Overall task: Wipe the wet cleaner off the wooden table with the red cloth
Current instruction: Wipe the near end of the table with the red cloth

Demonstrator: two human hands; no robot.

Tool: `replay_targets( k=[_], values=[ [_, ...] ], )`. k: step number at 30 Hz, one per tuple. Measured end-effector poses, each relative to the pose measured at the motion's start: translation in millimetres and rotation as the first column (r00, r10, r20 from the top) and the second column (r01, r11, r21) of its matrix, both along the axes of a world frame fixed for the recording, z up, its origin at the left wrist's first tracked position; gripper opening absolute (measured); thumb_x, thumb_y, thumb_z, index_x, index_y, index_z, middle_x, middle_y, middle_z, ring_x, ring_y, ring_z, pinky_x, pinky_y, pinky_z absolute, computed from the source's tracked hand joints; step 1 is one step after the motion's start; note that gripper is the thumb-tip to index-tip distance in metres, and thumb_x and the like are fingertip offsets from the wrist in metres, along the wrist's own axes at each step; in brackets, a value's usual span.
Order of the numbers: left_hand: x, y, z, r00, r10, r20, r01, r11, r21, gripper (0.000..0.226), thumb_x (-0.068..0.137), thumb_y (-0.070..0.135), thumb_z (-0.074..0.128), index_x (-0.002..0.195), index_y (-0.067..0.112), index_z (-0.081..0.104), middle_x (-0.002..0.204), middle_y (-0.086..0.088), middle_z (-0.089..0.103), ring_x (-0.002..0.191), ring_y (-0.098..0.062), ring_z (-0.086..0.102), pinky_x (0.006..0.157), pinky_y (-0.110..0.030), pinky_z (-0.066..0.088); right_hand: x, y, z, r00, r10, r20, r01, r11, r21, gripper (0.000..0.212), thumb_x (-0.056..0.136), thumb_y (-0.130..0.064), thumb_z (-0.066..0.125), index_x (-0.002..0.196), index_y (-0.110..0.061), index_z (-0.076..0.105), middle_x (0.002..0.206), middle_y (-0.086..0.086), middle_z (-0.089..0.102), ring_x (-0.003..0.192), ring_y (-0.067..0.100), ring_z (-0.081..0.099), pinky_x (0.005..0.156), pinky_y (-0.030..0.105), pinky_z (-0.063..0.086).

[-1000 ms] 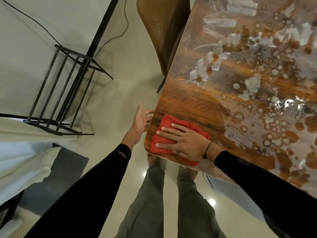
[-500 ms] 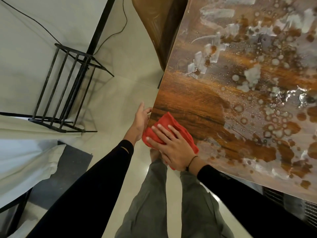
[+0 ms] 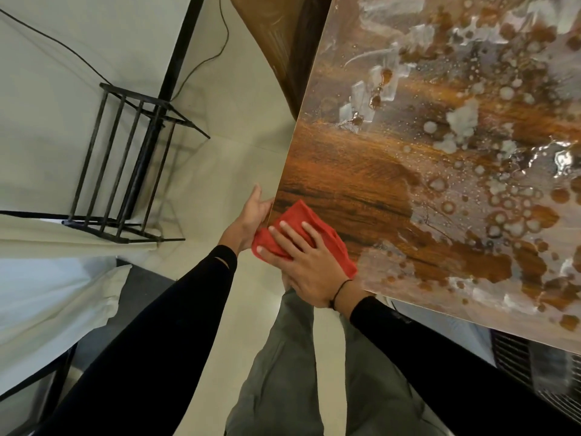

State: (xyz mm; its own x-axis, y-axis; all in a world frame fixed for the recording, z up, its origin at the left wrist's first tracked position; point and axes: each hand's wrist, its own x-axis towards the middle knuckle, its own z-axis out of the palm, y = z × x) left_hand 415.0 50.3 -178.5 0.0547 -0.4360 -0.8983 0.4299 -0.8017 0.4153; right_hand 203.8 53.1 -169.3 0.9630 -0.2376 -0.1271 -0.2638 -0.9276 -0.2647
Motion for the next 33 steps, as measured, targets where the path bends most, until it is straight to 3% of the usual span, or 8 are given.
replay_targets(
  k=[3, 6, 12, 16, 21, 27, 30, 33],
  values=[
    [12.2, 4.5, 1.0, 0.994, -0.105, 0.027, 0.105, 0.994, -0.015, 0.103, 0.101, 0.083, -0.007, 0.150, 0.021, 0.060, 0.143, -0.016, 0.072, 0.137, -0.033, 0.065, 0.116, -0.050, 0.048, -12.1, -17.3, -9.9, 0.944, 0.331, -0.009, -0.331, 0.942, -0.047, 0.076, 0.105, -0.041, 0.063, 0.174, -0.037, 0.032, 0.184, 0.008, 0.023, 0.172, 0.037, 0.015, 0.138, 0.064, 0.006],
    [17.2, 0.8, -1.9, 0.993, -0.040, 0.110, 0.045, 0.998, -0.049, 0.098, 0.105, 0.079, -0.005, 0.132, 0.017, 0.066, 0.123, -0.019, 0.078, 0.119, -0.033, 0.070, 0.111, -0.050, 0.049, -23.6, -40.1, -13.6, 0.933, 0.360, -0.006, -0.360, 0.933, 0.013, 0.071, 0.112, -0.046, 0.047, 0.177, -0.034, 0.021, 0.185, 0.006, 0.021, 0.173, 0.033, 0.013, 0.140, 0.058, 0.006],
    [-8.7, -21.3, -4.8, 0.926, -0.099, 0.364, 0.154, 0.980, -0.126, 0.073, 0.112, 0.071, 0.011, 0.130, 0.028, 0.066, 0.127, -0.003, 0.073, 0.117, -0.019, 0.069, 0.106, -0.043, 0.053, -44.7, -91.7, -13.7, 0.952, -0.304, 0.035, 0.305, 0.952, -0.009, 0.068, 0.114, -0.046, 0.031, 0.179, -0.039, 0.008, 0.187, 0.005, 0.010, 0.173, 0.032, 0.009, 0.137, 0.064, 0.009],
    [-39.4, -25.2, -9.2, 0.601, -0.206, 0.772, 0.301, 0.954, 0.021, 0.045, 0.116, 0.060, 0.026, 0.120, 0.024, 0.052, 0.101, 0.005, 0.063, 0.093, -0.020, 0.067, 0.089, -0.043, 0.053, -34.0, -70.7, -10.2, 0.605, -0.796, 0.033, 0.796, 0.605, -0.010, 0.070, 0.112, -0.044, 0.033, 0.179, -0.034, 0.015, 0.187, 0.007, 0.008, 0.173, 0.032, 0.006, 0.137, 0.064, 0.002],
    [-50.3, -22.4, -16.6, 0.314, -0.203, 0.927, 0.293, 0.950, 0.108, 0.037, 0.116, 0.056, 0.022, 0.110, 0.026, 0.043, 0.094, -0.001, 0.063, 0.080, -0.026, 0.064, 0.080, -0.044, 0.055, -13.7, -12.7, -3.9, 0.135, -0.990, 0.038, 0.990, 0.136, 0.025, 0.072, 0.110, -0.041, 0.041, 0.178, -0.028, 0.022, 0.186, 0.010, 0.014, 0.172, 0.035, 0.014, 0.136, 0.066, 0.012],
    [-56.9, -22.8, -21.5, 0.253, -0.219, 0.942, 0.266, 0.952, 0.150, 0.048, 0.117, 0.055, 0.020, 0.116, 0.017, 0.050, 0.093, -0.004, 0.062, 0.082, -0.033, 0.066, 0.079, -0.046, 0.052, -64.8, -5.2, -18.1, 0.860, -0.509, 0.034, 0.507, 0.861, 0.051, 0.068, 0.114, -0.045, 0.031, 0.179, -0.033, 0.015, 0.187, 0.006, 0.007, 0.173, 0.032, 0.008, 0.136, 0.066, 0.012],
    [-56.7, -20.8, -21.7, 0.251, -0.234, 0.939, 0.256, 0.952, 0.168, 0.052, 0.116, 0.057, 0.019, 0.118, 0.016, 0.051, 0.094, -0.006, 0.063, 0.085, -0.036, 0.068, 0.083, -0.049, 0.056, -124.6, -35.0, -16.6, 0.959, -0.285, -0.013, 0.285, 0.958, 0.037, 0.066, 0.115, -0.050, 0.023, 0.179, -0.037, 0.011, 0.188, 0.003, 0.003, 0.174, 0.031, 0.005, 0.138, 0.063, 0.001],
    [-58.9, -27.4, -22.3, 0.241, -0.231, 0.943, 0.262, 0.951, 0.165, 0.054, 0.116, 0.058, 0.019, 0.115, 0.016, 0.051, 0.094, -0.009, 0.065, 0.084, -0.037, 0.068, 0.085, -0.053, 0.058, -164.3, -72.4, -6.5, 0.905, -0.423, -0.042, 0.423, 0.906, 0.005, 0.071, 0.111, -0.049, 0.032, 0.178, -0.039, 0.013, 0.187, 0.002, 0.006, 0.174, 0.029, 0.005, 0.136, 0.066, 0.005]
  ],
)
